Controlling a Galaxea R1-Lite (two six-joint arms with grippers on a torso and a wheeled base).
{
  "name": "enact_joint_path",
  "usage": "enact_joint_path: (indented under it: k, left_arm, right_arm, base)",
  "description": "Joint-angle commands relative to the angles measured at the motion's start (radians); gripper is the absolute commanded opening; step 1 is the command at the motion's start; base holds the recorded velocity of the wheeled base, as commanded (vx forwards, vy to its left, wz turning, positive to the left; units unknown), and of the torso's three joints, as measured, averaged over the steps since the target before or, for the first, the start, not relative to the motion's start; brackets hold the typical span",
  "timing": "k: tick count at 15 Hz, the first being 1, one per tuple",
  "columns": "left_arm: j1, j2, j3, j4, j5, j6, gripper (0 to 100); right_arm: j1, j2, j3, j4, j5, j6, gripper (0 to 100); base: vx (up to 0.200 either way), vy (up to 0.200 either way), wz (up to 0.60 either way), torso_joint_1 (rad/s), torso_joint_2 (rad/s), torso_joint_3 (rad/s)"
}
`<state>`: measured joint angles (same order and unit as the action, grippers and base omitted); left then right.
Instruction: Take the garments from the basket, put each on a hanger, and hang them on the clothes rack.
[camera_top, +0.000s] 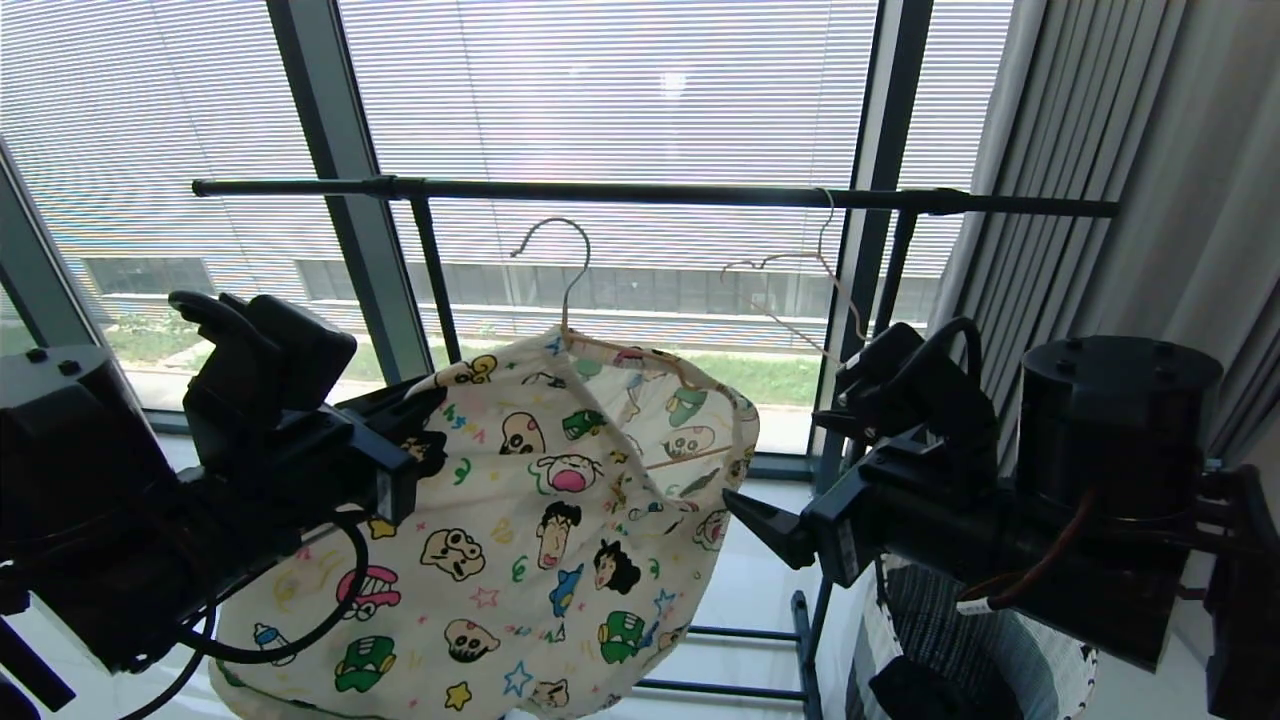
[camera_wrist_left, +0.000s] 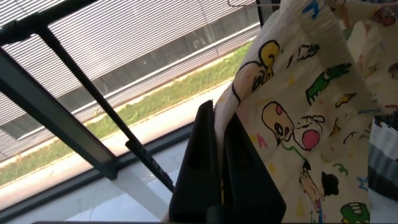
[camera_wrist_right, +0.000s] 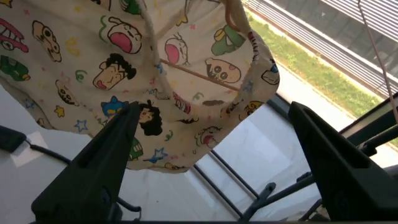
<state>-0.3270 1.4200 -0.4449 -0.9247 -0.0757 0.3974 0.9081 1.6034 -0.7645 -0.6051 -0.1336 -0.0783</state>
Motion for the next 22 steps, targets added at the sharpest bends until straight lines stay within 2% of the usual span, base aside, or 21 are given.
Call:
enact_joint_path:
  k: [1, 2, 4, 6, 10, 13, 16, 22]
  left_arm:
    - [-0.015, -0.001, 0.000, -0.006, -0.001, 0.000, 0]
    - [-0.026, -0.001, 0.002, -0.014, -0.001, 0.000, 0]
    - [-0.078, -0.003, 0.009, -0.025, -0.007, 0.000, 0]
    - [-0.144, 0.000, 0.025, -0.025, -0.007, 0.001, 0]
    - [-0.256, 0.002, 0.064, -0.031, -0.007, 0.008, 0]
    - [-0.313, 0.004, 0.121, -0.098, -0.006, 0.015, 0]
    - [-0.328, -0.003, 0.144, -0.135, -0.004, 0.026, 0]
    - [-0.349, -0.004, 0.141, -0.137, -0.004, 0.029, 0]
  right_arm:
    - [-0.017, -0.014, 0.005, 0.016, 0.003, -0.014, 100]
    - [-0.025, -0.017, 0.002, 0.028, 0.016, -0.021, 100]
    - [-0.094, -0.034, -0.033, 0.108, 0.127, -0.107, 100]
    - [-0.155, -0.036, -0.119, 0.215, 0.218, -0.192, 100]
    - [-0.173, -0.011, -0.288, 0.436, 0.332, -0.238, 100]
    - [-0.172, 0.000, -0.303, 0.553, 0.419, -0.299, 100]
    - [-0.172, 0.013, -0.308, 0.647, 0.471, -0.354, 100]
    - [-0.170, 0.058, -0.338, 0.673, 0.471, -0.376, 100]
  base:
    - [0.000, 0.000, 0.00, 0.000, 0.00, 0.000]
    - [0.000, 0.000, 0.00, 0.000, 0.00, 0.000]
    - [0.000, 0.000, 0.00, 0.000, 0.00, 0.000]
    - [0.000, 0.000, 0.00, 0.000, 0.00, 0.000]
    - [0.000, 0.000, 0.00, 0.000, 0.00, 0.000]
    - [0.000, 0.000, 0.00, 0.000, 0.00, 0.000]
    - [0.000, 0.000, 0.00, 0.000, 0.00, 0.000]
    - [0.000, 0.000, 0.00, 0.000, 0.00, 0.000]
